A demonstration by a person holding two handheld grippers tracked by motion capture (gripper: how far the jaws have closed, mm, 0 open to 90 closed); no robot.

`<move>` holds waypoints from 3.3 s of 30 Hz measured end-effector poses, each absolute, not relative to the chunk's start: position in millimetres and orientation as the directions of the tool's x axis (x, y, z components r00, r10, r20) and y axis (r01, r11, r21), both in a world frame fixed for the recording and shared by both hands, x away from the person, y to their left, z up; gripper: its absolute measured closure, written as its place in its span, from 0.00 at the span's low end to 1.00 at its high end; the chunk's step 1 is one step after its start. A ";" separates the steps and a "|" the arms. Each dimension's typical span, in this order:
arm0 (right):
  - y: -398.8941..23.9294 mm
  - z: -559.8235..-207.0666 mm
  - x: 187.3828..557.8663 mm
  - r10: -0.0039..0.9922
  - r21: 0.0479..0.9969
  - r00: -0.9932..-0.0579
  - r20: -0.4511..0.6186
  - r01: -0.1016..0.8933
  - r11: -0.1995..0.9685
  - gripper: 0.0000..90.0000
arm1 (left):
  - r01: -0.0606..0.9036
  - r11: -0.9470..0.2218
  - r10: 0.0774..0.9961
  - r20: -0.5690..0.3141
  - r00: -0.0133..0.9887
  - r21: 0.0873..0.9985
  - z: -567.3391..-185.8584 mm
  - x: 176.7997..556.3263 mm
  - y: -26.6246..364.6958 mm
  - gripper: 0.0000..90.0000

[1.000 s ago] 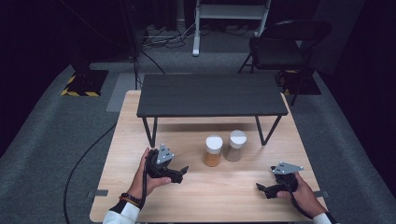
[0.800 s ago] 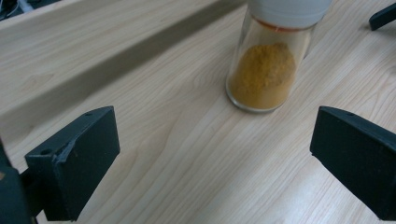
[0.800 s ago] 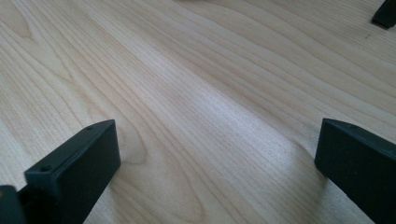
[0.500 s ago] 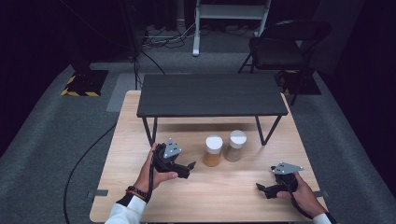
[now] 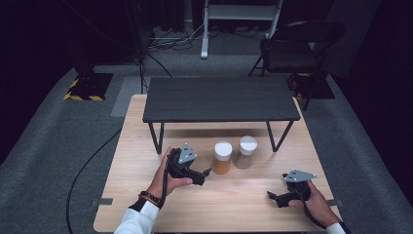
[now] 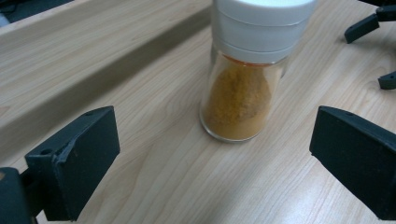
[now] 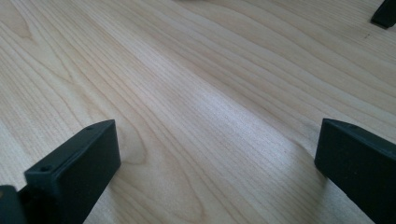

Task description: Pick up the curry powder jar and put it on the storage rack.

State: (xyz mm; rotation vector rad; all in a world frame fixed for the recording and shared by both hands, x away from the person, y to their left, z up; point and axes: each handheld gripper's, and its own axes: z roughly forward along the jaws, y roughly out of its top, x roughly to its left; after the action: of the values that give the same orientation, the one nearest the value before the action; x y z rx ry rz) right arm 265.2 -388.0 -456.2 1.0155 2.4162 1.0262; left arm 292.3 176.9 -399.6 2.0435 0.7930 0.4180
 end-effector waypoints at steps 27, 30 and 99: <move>-387.8 -456.3 264.7 0.722 0.726 -0.692 -0.020 0.487 0.487 0.00 | 0.372 -0.401 0.666 -0.012 0.746 0.837 -413.4 307.9 148.9 0.01; -387.8 -456.3 264.7 0.722 0.726 -0.692 -0.020 0.487 0.487 0.00 | 0.371 -0.407 0.664 -0.009 0.748 0.835 -415.0 310.4 145.3 0.01; -388.3 -456.3 266.0 0.717 0.726 -0.697 -0.020 0.483 0.490 0.00 | 0.260 -0.302 0.616 -0.021 0.787 0.917 -449.6 336.4 121.1 0.38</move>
State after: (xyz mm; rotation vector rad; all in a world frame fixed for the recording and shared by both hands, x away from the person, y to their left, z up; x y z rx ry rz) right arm 266.0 -388.3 -456.3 1.0094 2.4191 1.0283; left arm 336.4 121.1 -449.6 1.8896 0.6660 0.4090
